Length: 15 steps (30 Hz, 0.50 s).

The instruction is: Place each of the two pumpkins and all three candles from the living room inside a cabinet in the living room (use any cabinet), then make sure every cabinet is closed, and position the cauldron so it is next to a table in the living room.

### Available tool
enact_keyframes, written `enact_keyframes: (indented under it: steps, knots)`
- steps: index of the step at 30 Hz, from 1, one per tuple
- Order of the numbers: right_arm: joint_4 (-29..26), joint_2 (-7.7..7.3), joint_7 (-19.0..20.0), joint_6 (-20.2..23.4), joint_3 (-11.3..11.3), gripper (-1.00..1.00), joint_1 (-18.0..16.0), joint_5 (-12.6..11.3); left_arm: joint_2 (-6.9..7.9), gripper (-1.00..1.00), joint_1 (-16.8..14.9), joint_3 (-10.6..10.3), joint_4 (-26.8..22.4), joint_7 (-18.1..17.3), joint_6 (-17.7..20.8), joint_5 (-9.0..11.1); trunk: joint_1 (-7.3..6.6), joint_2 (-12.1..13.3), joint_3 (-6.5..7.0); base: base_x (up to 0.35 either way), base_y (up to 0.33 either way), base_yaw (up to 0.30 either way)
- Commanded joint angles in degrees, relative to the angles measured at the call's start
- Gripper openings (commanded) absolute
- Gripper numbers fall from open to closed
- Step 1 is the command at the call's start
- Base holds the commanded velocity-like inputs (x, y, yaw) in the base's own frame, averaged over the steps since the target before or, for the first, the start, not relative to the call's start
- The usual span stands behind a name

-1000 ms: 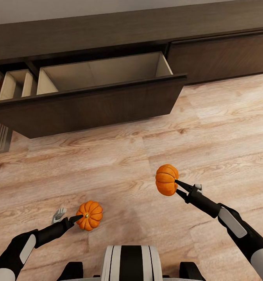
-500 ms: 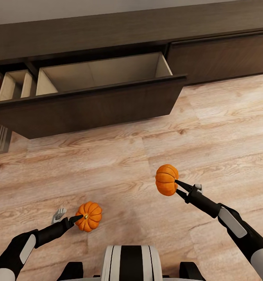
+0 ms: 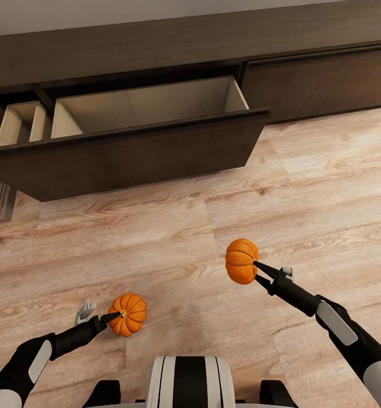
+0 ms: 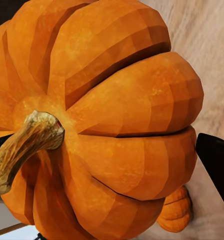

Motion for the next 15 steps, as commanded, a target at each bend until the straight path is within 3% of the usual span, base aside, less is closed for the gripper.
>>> enact_keyframes:
  steps: [1,15]
  knots:
    - [0.03,-0.06,-0.01,0.41,0.22,-1.00,-0.04,-0.60,0.00,1.00,-0.02,0.10,0.00,-0.10,0.40,0.22,-0.01,-0.01,-0.03,0.000,-0.002,0.000]
    - [0.00,-0.06,-0.01,0.41,0.22,-1.00,-0.04,-0.60,0.01,1.00,-0.02,0.10,0.04,-0.11,0.40,0.22,-0.01,-0.01,-0.03,0.000,-0.035,0.000]
